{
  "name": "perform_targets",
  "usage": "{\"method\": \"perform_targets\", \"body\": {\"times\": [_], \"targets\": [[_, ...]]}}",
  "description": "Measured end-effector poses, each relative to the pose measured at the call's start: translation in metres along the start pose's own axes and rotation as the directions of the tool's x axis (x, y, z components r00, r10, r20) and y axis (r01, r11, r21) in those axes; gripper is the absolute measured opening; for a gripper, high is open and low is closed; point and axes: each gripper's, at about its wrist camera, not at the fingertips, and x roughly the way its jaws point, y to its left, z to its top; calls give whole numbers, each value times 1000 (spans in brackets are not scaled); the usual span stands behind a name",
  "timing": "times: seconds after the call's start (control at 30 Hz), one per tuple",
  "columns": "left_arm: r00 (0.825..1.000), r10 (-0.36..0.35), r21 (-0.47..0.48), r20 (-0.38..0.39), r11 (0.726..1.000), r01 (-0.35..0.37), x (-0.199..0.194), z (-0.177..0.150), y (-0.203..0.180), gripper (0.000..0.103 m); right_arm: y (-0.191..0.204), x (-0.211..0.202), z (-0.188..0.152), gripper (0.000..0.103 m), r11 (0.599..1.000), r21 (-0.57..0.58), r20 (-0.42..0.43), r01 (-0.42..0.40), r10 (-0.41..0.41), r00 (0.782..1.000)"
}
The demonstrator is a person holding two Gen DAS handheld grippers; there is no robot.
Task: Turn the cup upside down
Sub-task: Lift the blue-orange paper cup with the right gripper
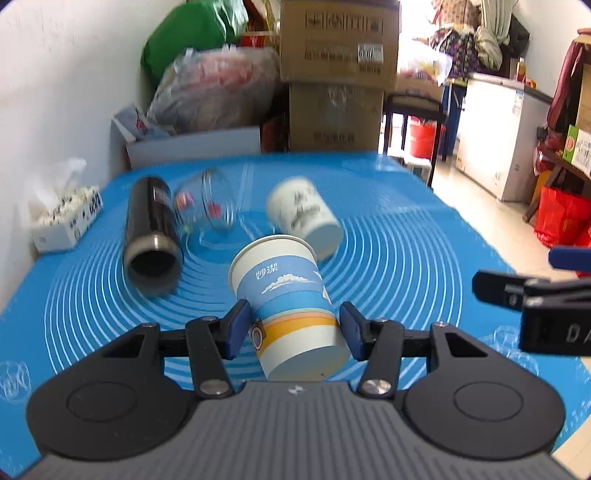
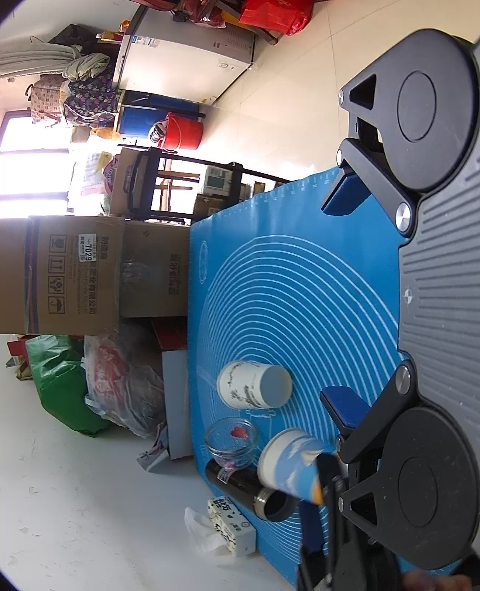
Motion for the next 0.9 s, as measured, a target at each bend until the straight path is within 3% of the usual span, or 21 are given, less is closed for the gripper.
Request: {"method": "perform_targets", "body": {"times": [0.37,0.53,0.9], "targets": [[1000,1,26,-28,1000,-1,4,-9,-4,57,-1,3,-9,100,1000,2,-39,11,-11,999],[999,0,-8,-40,1000,0,3,-9,0,76,2,2,-10,100,1000,-3,-45,7,-7,999],[1000,4,-15,-10,1000,-4,-11,-6,5,83,9,-6,-11,100,1000,-16,-41,2,-3,999]]}}
